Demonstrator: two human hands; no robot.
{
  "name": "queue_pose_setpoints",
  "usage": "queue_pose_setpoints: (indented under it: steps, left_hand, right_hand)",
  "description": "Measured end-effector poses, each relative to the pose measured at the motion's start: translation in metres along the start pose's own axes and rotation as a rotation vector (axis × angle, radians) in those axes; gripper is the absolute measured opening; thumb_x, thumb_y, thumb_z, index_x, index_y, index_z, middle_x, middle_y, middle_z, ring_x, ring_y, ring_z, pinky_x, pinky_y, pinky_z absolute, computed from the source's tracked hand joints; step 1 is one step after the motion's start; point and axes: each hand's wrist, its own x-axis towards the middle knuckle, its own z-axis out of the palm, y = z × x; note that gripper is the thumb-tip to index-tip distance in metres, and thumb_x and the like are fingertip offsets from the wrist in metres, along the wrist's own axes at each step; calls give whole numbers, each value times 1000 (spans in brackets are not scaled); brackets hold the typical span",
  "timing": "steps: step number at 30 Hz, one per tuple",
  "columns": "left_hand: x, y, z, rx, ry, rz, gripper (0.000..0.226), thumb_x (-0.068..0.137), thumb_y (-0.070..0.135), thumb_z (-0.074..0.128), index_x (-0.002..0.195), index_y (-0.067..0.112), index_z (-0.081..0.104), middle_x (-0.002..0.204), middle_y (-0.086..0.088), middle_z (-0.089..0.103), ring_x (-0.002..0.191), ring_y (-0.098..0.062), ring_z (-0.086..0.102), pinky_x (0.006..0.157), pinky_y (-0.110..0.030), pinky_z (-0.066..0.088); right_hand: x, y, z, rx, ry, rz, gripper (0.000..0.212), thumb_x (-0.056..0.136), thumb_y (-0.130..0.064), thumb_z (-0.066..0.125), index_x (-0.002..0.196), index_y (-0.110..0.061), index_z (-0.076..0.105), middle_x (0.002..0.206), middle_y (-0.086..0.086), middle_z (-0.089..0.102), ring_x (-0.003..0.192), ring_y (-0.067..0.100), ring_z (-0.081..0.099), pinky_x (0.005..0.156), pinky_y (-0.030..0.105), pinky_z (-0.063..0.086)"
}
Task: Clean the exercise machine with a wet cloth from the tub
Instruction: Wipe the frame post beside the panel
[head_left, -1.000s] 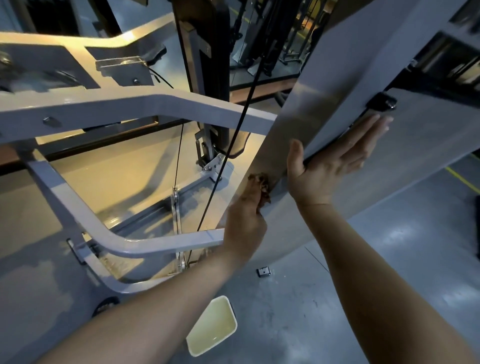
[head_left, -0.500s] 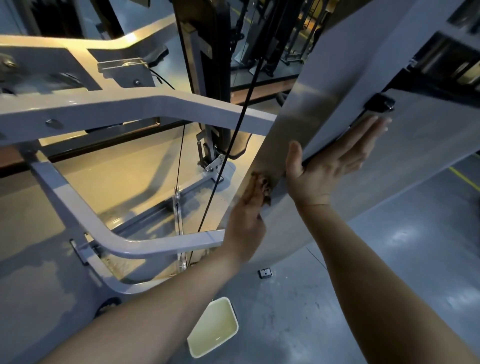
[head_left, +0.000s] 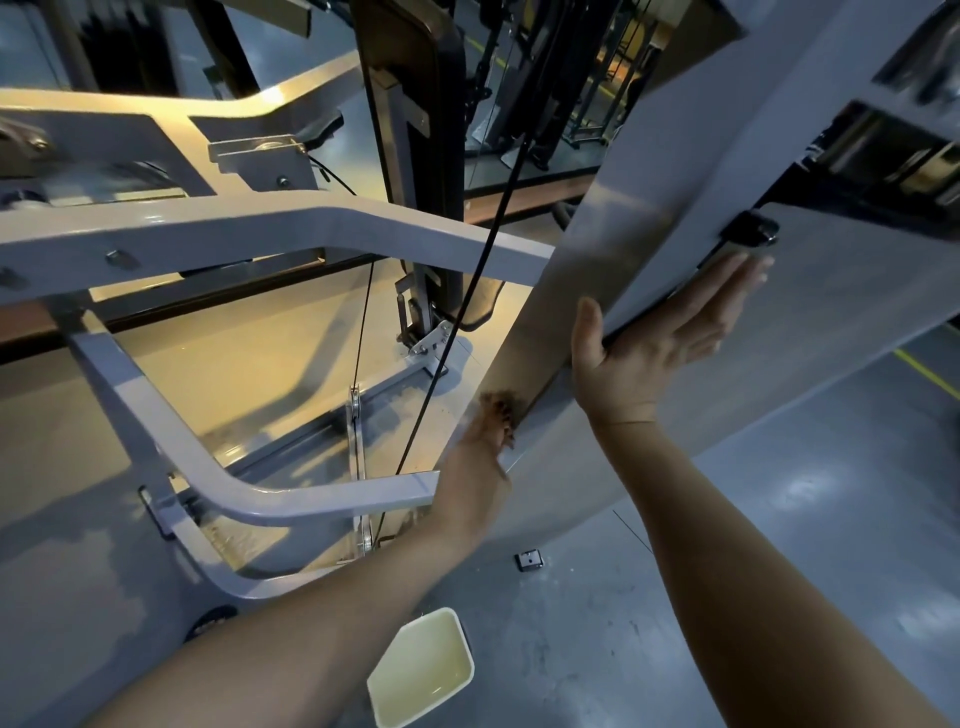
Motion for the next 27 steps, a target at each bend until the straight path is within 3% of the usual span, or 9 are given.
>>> queue_pose_setpoints:
  steps: [3,6,8,11,13,17,20,24,27]
  left_hand:
    - [3,23,-6,26,157,42,45,92,1,47,135,8,58,105,-4,70,102,-28,69,78,-16,44]
    - [6,59,-9,-86,210,266,58,93,-9,46,149,4,48,149,-11,55,140,-20,49,112,-17,38]
    - [5,49,-2,-50,237,359,62,92,-13,42,153,3,42,153,-13,49,144,-22,44,118,-21,34]
    - [-8,16,4,-75,161,21,70,89,-18,42,152,12,44,127,-9,66,111,-23,66,88,-8,44]
    - [-12,0,5,-85,51,-193,63,93,-13,45,149,14,48,122,-9,69,110,-25,66,84,-8,43]
    - [41,-20,-10,103,-63,-304,22,95,1,55,108,8,71,101,-14,74,94,-34,69,78,-31,52]
    - [66,-31,-13,43,-108,-353,19,92,-1,56,100,9,71,95,-14,72,90,-35,69,80,-41,59]
    - [43,-38,6,140,-120,-473,23,102,21,53,99,8,72,98,-14,73,89,-31,69,74,-30,55]
    - [35,-21,12,33,-9,-491,20,97,10,54,96,1,72,94,-18,72,91,-36,67,70,-28,45]
  right_hand:
    - [0,0,0,3,7,5,107,89,-62,50,145,25,22,153,48,18,147,60,16,123,58,15]
    - [0,-1,1,2,8,15,108,84,-56,56,145,27,22,152,49,18,146,60,16,124,56,14]
    - [0,-1,0,-2,6,14,107,84,-55,56,144,27,22,152,49,18,146,60,17,123,58,15]
    - [0,1,2,-7,10,14,107,85,-56,56,145,26,22,153,49,18,146,60,18,120,63,18]
    - [-1,1,2,-8,13,14,107,87,-59,54,145,26,23,153,48,18,146,60,18,119,64,20]
    - [0,0,2,-12,11,11,106,85,-55,56,145,26,23,152,48,19,146,60,18,121,60,18]
    - [-1,0,1,-23,9,10,105,85,-55,56,145,25,24,153,48,20,146,60,20,120,62,20]
    - [-1,1,0,-13,-6,20,105,91,-63,48,146,24,25,153,47,20,147,57,20,122,60,19]
    - [-2,2,0,-14,-16,25,106,92,-68,42,146,23,25,154,46,20,147,57,20,121,60,19]
